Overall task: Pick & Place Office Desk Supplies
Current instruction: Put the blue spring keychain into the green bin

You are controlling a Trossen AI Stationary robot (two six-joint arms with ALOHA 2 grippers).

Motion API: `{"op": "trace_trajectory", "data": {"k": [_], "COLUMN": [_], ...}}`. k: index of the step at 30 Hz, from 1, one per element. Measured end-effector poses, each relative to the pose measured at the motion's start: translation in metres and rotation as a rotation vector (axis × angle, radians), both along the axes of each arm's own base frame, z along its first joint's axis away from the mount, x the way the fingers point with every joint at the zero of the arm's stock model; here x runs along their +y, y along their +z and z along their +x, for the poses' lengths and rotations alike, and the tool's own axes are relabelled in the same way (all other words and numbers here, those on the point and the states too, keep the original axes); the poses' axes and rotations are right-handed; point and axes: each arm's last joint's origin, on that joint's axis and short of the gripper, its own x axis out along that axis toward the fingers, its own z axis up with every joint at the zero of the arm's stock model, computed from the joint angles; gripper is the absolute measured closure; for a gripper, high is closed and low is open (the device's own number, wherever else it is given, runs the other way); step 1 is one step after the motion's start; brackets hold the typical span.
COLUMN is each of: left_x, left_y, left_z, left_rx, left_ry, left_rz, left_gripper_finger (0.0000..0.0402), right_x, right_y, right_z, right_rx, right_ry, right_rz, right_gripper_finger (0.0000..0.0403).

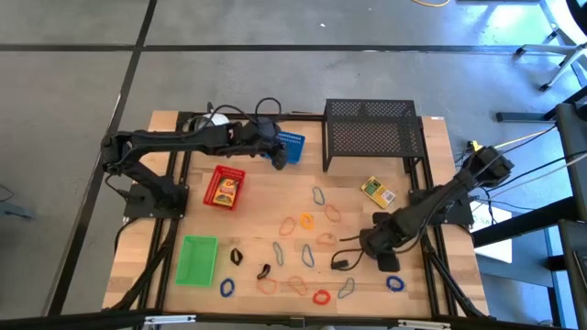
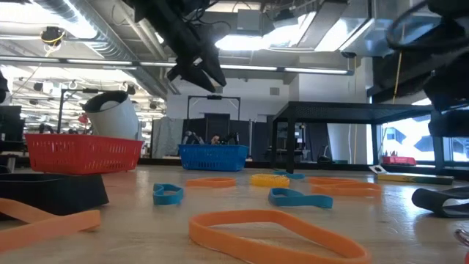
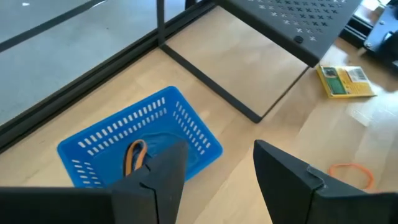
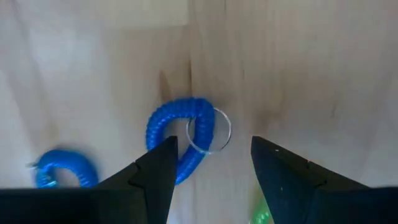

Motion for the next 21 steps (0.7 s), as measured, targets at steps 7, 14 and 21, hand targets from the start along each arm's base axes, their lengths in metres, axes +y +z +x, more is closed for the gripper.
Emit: {"op": "trace_trajectory", "data": {"k": [7,14,21], "left_x": [-0.003,-0.004,-0.005], "left_y": [0.0,0.0,0.0], "left_z": [0.001,0.001,0.001], "left_rx": [0.001,-0.005,-0.01], "left_ry": [-0.008,0.009,0.014], "left_rz": [0.001,-0.009,-0.017], "left_gripper_finger": [0.0219,0.0219,0.0219], "right_x": [0.008,0.012,0.013], "right_y": [-0.011,-0.011,-0.011], "right_z": [-0.002,-0.007,-0.007], "right_rx": [-0.01,-0.032,-0.036], "right_ry": [0.048,0.091,0.104], "right_rz": [-0.111,-0.149,-0.13], "right_gripper_finger": [0.0204,0.0287,0.0388]}}
